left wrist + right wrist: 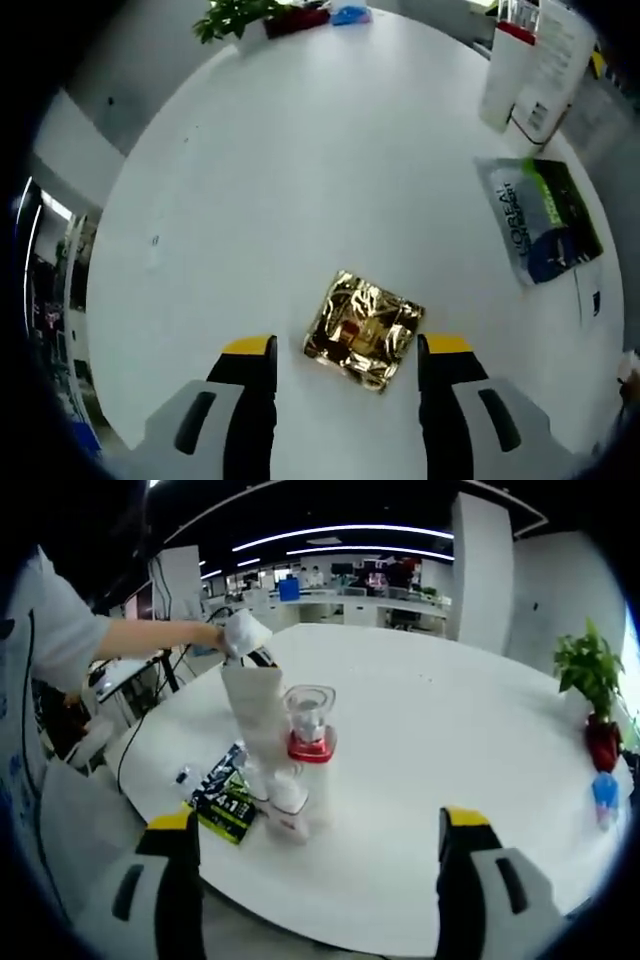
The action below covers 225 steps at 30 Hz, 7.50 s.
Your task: Arrange the skincare products in the storage area until every visible bottle or jar stands upright without overlapping.
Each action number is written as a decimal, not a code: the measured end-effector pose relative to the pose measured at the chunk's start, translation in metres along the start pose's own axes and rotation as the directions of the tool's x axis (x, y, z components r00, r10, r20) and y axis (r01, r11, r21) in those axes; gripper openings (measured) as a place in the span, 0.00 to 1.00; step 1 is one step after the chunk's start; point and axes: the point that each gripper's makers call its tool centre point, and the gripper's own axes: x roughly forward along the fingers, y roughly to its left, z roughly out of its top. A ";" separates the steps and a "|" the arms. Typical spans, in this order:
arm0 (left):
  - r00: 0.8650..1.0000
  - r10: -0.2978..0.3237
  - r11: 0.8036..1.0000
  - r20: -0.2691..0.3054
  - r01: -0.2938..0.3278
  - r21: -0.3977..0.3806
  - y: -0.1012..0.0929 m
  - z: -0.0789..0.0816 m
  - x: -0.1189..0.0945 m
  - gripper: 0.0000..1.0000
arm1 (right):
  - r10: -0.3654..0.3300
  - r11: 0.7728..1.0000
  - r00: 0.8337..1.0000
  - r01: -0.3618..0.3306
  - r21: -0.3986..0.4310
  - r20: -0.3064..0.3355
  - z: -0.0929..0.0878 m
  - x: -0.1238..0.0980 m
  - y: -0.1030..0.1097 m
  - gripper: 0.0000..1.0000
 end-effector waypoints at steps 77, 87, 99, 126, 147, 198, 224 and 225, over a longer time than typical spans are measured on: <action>0.986 -0.140 0.982 -0.091 0.126 -0.140 -0.045 -0.013 -0.012 0.36 | 0.056 0.998 0.998 -0.055 -0.037 0.032 0.012 -0.005 0.015 1.00; 0.986 -0.137 0.980 -0.096 0.121 -0.160 -0.062 -0.011 -0.023 0.36 | 0.077 0.996 0.996 -0.074 -0.055 0.044 0.016 -0.007 0.020 1.00; 0.986 -0.134 0.977 -0.098 0.115 -0.178 -0.077 -0.013 -0.035 0.36 | 0.101 0.993 0.992 -0.097 -0.063 0.069 0.021 -0.012 0.028 1.00; 0.985 -0.143 0.964 -0.096 0.117 -0.241 -0.142 -0.004 -0.052 0.36 | 0.097 0.994 0.990 -0.091 -0.059 0.099 0.026 -0.020 0.031 1.00; 0.984 -0.150 0.954 -0.094 0.119 -0.277 -0.160 -0.001 -0.041 0.36 | 0.120 0.991 0.987 -0.114 -0.068 0.104 0.023 -0.023 0.037 1.00; 0.993 -0.072 0.958 -0.098 0.042 -0.284 -0.168 -0.003 -0.023 0.40 | 0.137 0.985 0.990 -0.132 -0.109 0.044 0.009 -0.018 0.034 1.00; 0.993 0.117 0.943 -0.033 -0.122 -0.309 -0.163 0.017 -0.062 0.48 | 0.163 0.981 0.984 -0.154 -0.117 0.075 0.010 -0.021 0.036 1.00; 0.992 0.122 0.942 -0.029 -0.125 -0.311 -0.164 0.018 -0.064 0.48 | 0.166 0.980 0.983 -0.156 -0.120 0.073 0.010 -0.021 0.036 1.00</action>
